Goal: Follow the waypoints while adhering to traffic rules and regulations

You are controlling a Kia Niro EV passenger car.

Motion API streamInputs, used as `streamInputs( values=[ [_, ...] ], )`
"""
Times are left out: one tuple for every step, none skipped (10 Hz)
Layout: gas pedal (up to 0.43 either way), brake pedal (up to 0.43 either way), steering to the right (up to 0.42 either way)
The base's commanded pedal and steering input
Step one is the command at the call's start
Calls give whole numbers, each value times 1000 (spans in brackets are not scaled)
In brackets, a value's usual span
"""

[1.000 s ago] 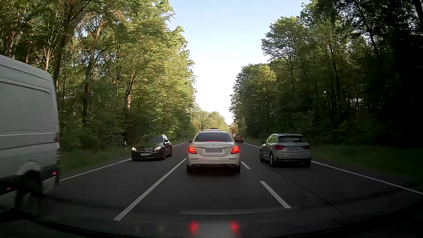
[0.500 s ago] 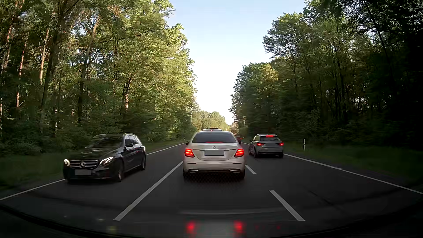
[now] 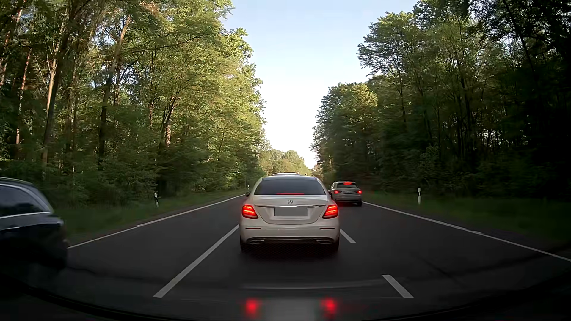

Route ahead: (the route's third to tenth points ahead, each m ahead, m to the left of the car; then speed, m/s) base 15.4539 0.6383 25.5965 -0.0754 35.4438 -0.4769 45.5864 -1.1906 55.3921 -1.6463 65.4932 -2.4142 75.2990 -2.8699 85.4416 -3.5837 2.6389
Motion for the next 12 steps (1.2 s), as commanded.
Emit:
streamInputs(
  values=[
    [0, 152, -3],
    [0, 220, -1],
    [0, 256, -1],
    [0, 287, -1],
    [0, 287, -1],
    [0, 280, -1],
    [0, 280, -1],
    [0, 280, -2],
    [0, 287, -2],
    [0, 293, -2],
    [0, 293, -2],
    [0, 305, -2]
  ],
)
